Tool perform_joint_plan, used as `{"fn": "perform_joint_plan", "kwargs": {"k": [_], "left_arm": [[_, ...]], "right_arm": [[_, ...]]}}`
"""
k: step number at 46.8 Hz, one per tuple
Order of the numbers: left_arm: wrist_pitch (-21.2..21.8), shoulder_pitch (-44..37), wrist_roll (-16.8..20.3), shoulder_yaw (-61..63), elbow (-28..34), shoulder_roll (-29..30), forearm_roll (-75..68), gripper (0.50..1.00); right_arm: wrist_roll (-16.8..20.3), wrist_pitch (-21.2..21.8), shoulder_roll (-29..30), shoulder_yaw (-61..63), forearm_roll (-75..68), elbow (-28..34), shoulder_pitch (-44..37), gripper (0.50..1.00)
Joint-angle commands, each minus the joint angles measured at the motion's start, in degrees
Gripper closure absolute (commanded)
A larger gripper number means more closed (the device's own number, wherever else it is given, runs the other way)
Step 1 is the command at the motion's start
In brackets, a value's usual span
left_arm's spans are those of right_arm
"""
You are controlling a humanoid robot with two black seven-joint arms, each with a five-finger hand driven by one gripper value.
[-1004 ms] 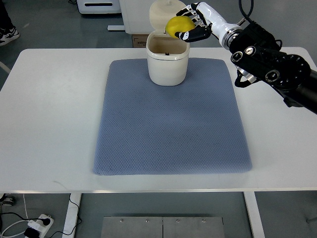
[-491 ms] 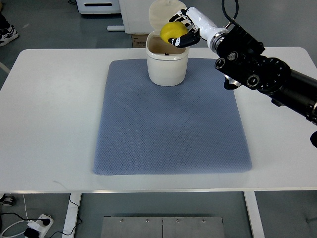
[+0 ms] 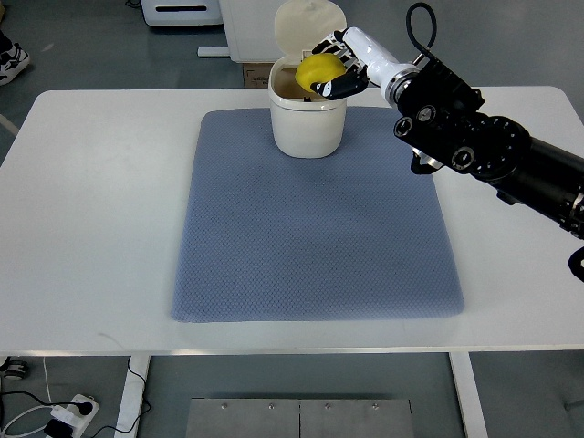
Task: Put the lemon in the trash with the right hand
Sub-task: 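Open the right hand to drop the lemon into the cream bin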
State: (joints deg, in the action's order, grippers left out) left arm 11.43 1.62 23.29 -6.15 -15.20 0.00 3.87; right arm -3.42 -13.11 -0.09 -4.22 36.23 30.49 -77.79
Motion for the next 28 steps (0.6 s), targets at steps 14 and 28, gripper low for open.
{"fn": "perform_joint_plan", "kwargs": {"k": [14,28], "left_arm": [[0.09,-0.03,0.00,0.00,0.00,0.00,0.00,0.500],[0.00,-0.03,0.00,0.00,0.00,0.00,0.00,0.500]], "right_arm": [[-0.01,0.01,0.00,0.44,-0.10,0.01,0.45,0.643],[0.08,0.10,-0.18,0.44,-0.10,0.19,0.27,0.569]]}}
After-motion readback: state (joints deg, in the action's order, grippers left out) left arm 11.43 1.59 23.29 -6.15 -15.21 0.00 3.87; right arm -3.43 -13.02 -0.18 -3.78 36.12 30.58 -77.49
